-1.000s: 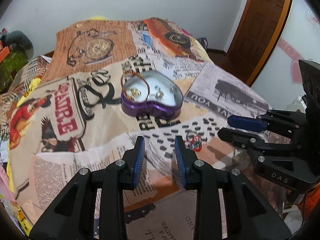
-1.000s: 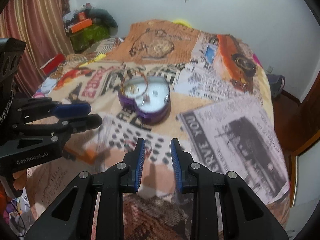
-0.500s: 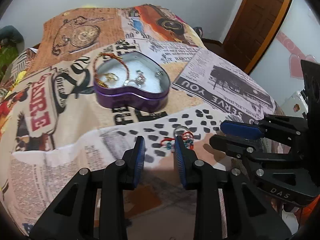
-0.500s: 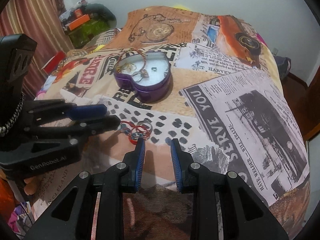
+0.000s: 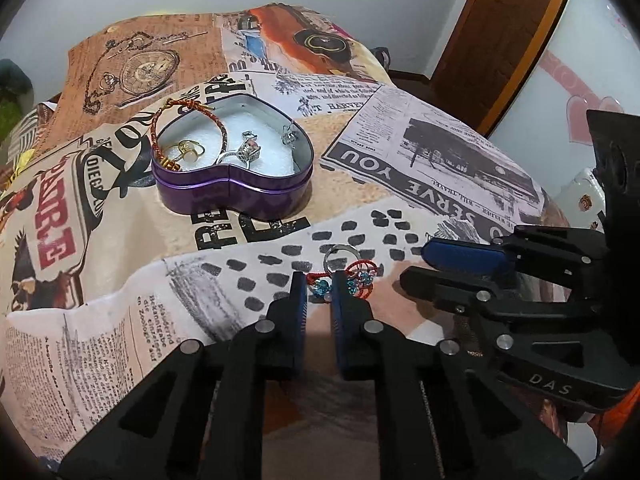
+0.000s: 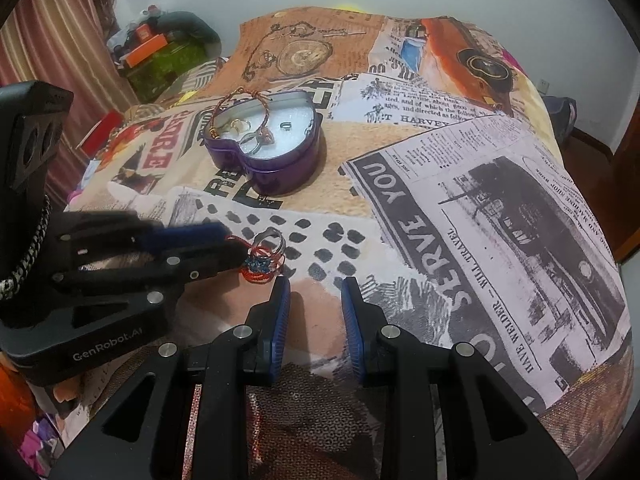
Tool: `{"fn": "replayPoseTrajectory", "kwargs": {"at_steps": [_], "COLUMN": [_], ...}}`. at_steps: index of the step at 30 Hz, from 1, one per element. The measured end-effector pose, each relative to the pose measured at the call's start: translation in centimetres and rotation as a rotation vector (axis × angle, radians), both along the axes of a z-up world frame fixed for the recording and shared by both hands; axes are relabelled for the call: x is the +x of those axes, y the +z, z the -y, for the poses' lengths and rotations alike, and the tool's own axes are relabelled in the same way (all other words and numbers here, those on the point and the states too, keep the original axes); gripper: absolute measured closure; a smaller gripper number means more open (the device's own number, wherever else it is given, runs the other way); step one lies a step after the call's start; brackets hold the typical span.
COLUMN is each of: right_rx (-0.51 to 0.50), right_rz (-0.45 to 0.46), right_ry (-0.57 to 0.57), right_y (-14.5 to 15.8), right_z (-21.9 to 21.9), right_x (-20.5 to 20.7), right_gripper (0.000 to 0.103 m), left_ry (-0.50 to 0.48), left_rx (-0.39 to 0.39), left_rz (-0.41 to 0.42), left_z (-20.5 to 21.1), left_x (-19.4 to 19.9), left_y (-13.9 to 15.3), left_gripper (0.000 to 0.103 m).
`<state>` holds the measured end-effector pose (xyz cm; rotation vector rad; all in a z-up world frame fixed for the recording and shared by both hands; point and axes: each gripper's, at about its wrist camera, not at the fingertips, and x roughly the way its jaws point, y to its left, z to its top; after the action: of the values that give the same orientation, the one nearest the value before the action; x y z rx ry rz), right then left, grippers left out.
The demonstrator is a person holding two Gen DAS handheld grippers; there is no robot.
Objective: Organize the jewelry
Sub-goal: 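Withdraw both open tools toward the red bracelet with the blue charm, then grasp the red bracelet with the left tool while the right tool grasps a silver ring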
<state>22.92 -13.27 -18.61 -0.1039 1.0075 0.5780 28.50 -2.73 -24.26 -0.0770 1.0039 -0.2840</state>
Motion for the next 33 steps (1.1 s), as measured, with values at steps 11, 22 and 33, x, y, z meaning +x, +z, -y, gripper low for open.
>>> {"fn": "replayPoseTrajectory", "kwargs": {"at_steps": [11, 22, 33], "right_rx": [-0.023, -0.047, -0.036], "right_rz": [0.008, 0.013, -0.044], "right_ry": [0.019, 0.095, 0.128], "right_y": [0.4, 0.4, -0.4], "right_z": [-0.6, -4.0, -6.5], "right_x": [-0.4, 0.1, 2.0], "right_gripper": [0.079, 0.079, 0.079], "left_ry": [0.039, 0.120, 0.124], "left_rx": [-0.040, -0.004, -0.016], "left_rz": [0.050, 0.153, 0.132], "left_z": [-1.9, -5.9, -6.4], "left_x": [-1.7, -2.9, -2.7], "left_y": [1.6, 4.8, 3.2], "left_gripper": [0.098, 0.098, 0.098]}}
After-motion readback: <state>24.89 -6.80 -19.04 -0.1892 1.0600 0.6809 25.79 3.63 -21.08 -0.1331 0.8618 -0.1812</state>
